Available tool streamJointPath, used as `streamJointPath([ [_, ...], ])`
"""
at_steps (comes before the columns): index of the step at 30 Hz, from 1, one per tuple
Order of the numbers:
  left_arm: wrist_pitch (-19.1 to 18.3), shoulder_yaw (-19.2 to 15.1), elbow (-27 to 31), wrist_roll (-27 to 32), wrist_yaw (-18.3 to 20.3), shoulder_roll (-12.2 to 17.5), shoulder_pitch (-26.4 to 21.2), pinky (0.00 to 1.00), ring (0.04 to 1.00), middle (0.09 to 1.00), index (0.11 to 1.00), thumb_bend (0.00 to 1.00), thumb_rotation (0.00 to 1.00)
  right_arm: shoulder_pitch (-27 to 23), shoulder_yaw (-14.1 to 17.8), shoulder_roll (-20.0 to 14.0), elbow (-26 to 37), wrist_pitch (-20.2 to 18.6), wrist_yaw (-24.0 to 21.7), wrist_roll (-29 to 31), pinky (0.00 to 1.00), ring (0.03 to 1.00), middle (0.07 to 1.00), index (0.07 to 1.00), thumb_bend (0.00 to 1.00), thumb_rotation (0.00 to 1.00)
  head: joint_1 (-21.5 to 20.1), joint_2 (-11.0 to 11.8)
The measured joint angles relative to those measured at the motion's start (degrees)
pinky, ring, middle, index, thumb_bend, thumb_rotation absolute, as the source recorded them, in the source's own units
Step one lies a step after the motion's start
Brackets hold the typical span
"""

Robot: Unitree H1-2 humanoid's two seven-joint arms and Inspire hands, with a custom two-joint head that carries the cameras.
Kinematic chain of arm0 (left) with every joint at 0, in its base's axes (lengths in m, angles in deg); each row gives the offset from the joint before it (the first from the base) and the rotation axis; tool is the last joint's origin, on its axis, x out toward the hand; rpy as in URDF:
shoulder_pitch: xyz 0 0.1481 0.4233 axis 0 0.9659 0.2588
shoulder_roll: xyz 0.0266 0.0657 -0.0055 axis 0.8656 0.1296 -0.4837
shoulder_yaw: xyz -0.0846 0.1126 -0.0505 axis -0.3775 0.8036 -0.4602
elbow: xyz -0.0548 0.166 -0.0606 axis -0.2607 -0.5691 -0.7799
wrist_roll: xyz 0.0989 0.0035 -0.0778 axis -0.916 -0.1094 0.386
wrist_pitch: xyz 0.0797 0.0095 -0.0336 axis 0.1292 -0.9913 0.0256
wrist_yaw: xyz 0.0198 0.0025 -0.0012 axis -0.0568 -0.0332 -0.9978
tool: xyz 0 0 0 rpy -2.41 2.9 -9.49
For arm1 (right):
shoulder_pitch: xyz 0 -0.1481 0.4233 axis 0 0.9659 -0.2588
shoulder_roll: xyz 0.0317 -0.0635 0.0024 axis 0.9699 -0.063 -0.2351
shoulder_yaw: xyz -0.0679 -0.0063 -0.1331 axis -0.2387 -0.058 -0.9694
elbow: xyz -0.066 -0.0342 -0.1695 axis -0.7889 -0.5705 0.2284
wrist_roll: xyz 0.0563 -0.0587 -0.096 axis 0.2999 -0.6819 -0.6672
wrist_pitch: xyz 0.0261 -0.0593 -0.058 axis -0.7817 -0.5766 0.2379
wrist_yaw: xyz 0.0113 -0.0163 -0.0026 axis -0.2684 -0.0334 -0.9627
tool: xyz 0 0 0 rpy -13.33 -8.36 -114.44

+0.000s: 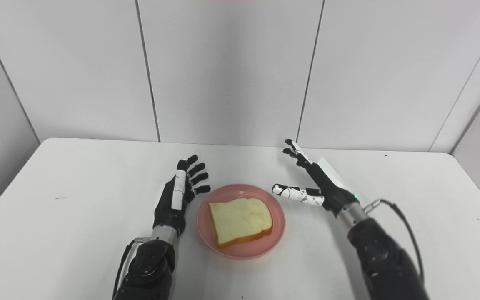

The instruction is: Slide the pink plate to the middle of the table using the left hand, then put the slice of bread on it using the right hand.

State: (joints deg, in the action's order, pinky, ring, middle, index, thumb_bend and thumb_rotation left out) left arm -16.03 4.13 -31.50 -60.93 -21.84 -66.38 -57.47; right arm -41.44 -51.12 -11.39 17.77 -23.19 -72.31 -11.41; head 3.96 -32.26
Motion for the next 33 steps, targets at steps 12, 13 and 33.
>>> streamJointPath([
  [12,-0.5,0.4,2.0,-1.9,-1.3,1.1,1.2,0.82,0.896,0.9,0.88,0.99,1.0,1.0,2.0,4.3,0.0,-6.2,0.9,9.7,0.95,0.958,0.974,1.0,0.96,0.95,-2.0,0.4],
  [13,-0.9,0.4,2.2,-1.9,-1.3,1.1,1.3,0.82,0.898,0.899,0.878,0.99,1.0,1.1,2.0,4.8,0.0,-6.3,1.2,9.9,0.94,0.948,0.971,1.0,0.96,0.95,-2.0,0.3],
  [33,-1.8,0.9,3.8,-2.3,-2.7,1.3,2.1,0.97,0.976,0.963,0.89,0.99,1.0,1.7,2.3,9.5,-2.2,-7.5,8.1,11.2,0.93,0.918,0.96,1.0,1.0,1.0,-2.4,0.0],
])
